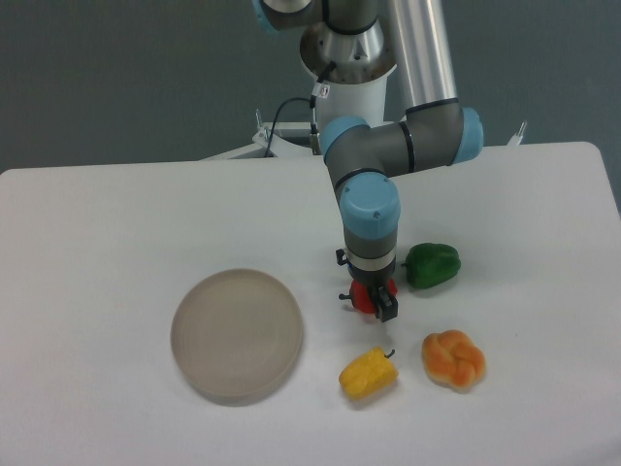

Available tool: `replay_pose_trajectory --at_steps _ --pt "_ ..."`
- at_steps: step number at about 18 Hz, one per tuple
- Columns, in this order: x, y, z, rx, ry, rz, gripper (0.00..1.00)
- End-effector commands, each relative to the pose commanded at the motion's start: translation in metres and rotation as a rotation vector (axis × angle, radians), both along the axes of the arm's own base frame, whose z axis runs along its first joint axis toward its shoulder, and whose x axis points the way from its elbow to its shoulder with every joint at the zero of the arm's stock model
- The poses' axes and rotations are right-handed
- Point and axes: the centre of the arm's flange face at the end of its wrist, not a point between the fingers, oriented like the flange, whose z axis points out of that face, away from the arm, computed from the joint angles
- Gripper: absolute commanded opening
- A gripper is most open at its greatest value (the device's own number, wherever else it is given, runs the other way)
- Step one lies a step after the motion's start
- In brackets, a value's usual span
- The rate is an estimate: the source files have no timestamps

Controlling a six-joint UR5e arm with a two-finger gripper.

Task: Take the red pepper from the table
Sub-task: 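Lift the red pepper and carry it toward the orange pepper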

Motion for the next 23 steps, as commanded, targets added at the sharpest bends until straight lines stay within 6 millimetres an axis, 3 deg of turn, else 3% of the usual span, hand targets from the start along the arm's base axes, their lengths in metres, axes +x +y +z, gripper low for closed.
replay_pose_trajectory --at_steps 4,8,14,16,23 --pt "-0.006 0.002 0.012 0.013 0.017 -0.009 0.54" --pt "-0.028 0.009 0.047 0.037 0.053 -0.004 0.54" --pt "-0.078 0.01 0.101 0.04 0.062 -0.022 0.54" --pt "-0.096 0.007 0.109 0.045 0.076 -0.048 0.54" --pt "-0.15 0.009 0.108 0.045 0.116 -0.117 0.54"
